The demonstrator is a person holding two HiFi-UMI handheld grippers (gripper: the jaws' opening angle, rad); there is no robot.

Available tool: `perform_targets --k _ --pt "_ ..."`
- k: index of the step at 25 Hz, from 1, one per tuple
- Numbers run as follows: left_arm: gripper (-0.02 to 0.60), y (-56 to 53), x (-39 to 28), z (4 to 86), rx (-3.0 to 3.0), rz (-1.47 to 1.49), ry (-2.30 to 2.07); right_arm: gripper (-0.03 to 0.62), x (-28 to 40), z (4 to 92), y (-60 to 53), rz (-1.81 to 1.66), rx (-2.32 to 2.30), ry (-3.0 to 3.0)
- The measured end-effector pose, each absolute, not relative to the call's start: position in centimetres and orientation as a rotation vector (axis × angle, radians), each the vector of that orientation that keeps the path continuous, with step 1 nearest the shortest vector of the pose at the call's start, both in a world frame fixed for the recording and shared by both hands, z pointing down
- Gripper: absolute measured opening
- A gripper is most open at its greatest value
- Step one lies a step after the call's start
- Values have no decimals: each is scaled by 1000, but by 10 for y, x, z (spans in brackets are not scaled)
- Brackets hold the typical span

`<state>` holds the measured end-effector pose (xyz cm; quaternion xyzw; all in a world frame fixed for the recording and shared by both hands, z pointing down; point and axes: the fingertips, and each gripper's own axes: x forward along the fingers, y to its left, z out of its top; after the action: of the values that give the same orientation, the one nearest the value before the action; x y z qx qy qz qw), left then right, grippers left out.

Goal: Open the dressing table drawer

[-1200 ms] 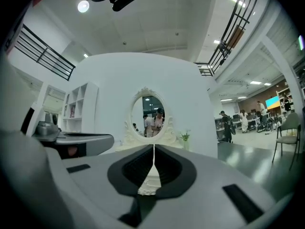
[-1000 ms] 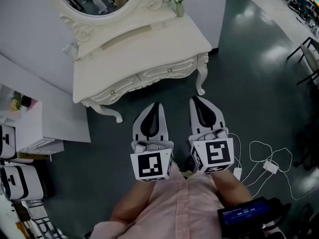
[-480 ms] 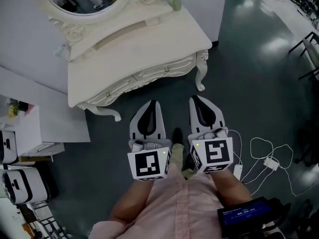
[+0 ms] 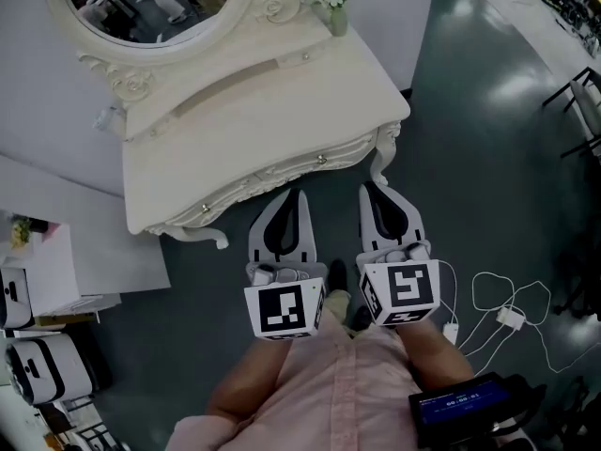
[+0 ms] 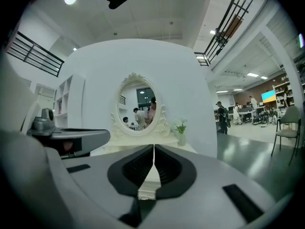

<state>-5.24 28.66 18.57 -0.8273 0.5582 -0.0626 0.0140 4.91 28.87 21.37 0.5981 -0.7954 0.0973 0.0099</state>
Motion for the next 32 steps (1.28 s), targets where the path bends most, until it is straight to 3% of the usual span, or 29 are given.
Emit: perform_targets --k 13,32 --pt "21 192 -62 146 -2589 -50 1633 20 35 169 202 154 1949 -2468" --pt "21 60 -1 198 -2633 -197 1692 20 89 209 64 221 1852 -2472"
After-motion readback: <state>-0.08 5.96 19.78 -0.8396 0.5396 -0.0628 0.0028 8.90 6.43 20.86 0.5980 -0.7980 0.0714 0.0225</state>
